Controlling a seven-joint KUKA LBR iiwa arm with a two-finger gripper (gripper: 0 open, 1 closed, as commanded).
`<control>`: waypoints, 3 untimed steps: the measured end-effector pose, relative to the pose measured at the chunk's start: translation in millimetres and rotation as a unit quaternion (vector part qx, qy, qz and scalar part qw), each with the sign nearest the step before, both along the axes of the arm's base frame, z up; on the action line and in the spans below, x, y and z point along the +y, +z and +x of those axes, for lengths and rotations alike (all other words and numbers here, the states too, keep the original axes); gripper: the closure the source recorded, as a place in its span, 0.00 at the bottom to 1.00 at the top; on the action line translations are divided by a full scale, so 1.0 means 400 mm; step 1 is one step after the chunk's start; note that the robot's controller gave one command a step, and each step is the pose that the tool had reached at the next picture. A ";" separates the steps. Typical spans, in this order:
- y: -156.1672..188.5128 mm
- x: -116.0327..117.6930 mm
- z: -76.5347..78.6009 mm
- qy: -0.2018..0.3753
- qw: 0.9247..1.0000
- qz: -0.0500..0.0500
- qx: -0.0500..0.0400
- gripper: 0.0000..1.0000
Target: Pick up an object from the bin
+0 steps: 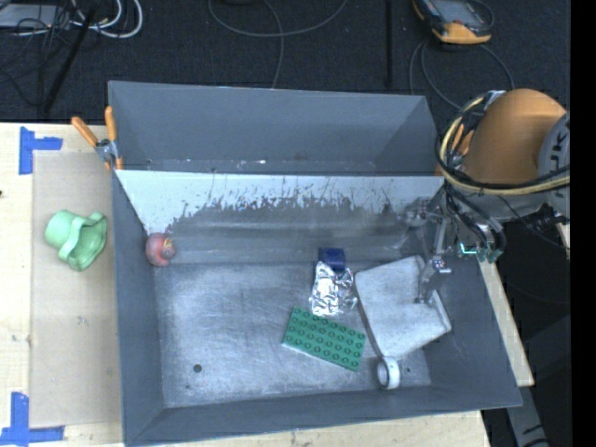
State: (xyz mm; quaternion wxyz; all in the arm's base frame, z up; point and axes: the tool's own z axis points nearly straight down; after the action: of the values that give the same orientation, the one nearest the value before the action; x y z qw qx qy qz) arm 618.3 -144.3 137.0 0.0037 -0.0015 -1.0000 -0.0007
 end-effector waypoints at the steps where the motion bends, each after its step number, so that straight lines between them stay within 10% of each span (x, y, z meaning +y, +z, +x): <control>1: -0.031 0.122 -0.242 0.090 0.996 0.001 0.000 0.00; 2: -0.037 0.301 -0.320 0.145 0.989 0.002 -0.001 0.00; 3: -0.171 0.423 -0.251 0.134 0.991 0.001 -0.005 0.00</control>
Offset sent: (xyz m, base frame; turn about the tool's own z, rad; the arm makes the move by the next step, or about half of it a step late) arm -0.0943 0.0472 -0.0106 -0.1820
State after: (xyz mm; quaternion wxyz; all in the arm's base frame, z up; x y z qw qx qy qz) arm 518.0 24.8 68.5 -0.0017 0.1329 -0.9911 -0.0008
